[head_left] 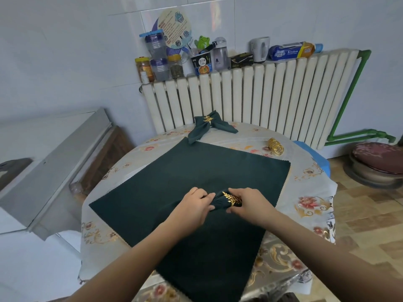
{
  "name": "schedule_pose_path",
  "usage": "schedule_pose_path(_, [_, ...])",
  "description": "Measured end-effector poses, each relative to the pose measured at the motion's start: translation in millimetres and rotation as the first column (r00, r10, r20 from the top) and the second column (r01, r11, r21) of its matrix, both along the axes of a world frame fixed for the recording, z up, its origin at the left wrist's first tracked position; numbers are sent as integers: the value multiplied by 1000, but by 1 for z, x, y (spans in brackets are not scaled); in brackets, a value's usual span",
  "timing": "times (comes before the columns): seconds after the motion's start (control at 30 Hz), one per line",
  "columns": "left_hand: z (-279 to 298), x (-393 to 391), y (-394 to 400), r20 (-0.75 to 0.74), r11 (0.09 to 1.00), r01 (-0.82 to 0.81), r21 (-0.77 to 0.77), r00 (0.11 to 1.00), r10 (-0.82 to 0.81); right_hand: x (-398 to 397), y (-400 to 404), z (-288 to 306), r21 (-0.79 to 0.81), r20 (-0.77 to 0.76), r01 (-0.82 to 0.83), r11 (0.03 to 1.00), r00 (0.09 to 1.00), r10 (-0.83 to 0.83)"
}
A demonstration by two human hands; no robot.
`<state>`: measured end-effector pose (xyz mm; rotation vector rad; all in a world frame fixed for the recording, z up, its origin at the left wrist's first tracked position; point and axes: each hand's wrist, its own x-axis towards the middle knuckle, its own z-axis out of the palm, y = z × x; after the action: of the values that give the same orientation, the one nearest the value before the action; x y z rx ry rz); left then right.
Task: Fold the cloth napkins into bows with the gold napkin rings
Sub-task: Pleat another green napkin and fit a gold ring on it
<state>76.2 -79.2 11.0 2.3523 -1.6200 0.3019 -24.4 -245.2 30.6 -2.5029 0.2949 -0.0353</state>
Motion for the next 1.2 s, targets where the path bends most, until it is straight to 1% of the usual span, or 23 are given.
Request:
schedule_pose_path(0.07, [-3,-3,1,20,999,42,22,999,-42,1,-6,-1,20,-52,-33,999,998,34])
schedule_pose_path(0.13, [-11,-2,5,44,995,97,25,994,-98,1,-11,-3,87,-123,-74,993,989,85])
schedule_pose_path(0.2, [-16,-4,8,39,991,124,48,991,-126,2,-13,-7,155,-136,-108,982,982,130])
schedule_pose_path(0.27, [-19,-3,9,44,988,142,65,988,-145,3,-14,-10,156,-131,-94,983,985,115])
schedule_pose_path(0.4, [-25,1,11,36,976,186,115,981,-191,6,-15,-17,88,-134,-128,988,981,139])
schedule_pose_path(0.47, [-28,0,13,35,970,204,135,977,-210,5,-13,-18,15,-138,-167,986,976,168])
schedule_pose_path(0.53, [-35,1,14,29,974,184,134,982,-189,6,-10,-20,-47,-145,-201,979,971,192])
schedule_pose_path(0.6, [-40,-2,12,6,978,130,163,991,-133,6,-9,-21,-84,-141,-222,971,968,209])
schedule_pose_path(0.67, [-41,-9,7,-55,977,78,200,996,-68,7,-10,-23,-101,-122,-231,968,968,219])
schedule_pose_path(0.73, [-41,-15,4,-193,971,1,239,980,46,6,-10,-27,-100,-102,-226,969,971,216])
schedule_pose_path(0.8, [-41,-15,1,-348,982,-29,185,933,93,2,-8,-31,-40,-75,-191,981,979,188])
schedule_pose_path(0.87, [-42,-14,2,-454,994,-64,92,885,99,-2,-5,-34,63,-51,-149,987,987,153])
schedule_pose_path(0.93, [-45,-11,3,-511,995,-82,59,854,101,-3,-2,-37,97,-49,-146,984,987,152])
schedule_pose_path(1.1, [-42,-9,0,-628,991,-98,90,767,133,-3,2,-40,70,-47,-178,981,982,182])
schedule_pose_path(1.13, [-40,-8,-1,-631,990,-97,102,763,140,-4,2,-42,78,-40,-174,982,983,178])
schedule_pose_path(1.2, [-35,-12,-3,-599,986,-89,142,785,157,-9,1,-48,122,8,-133,984,991,133])
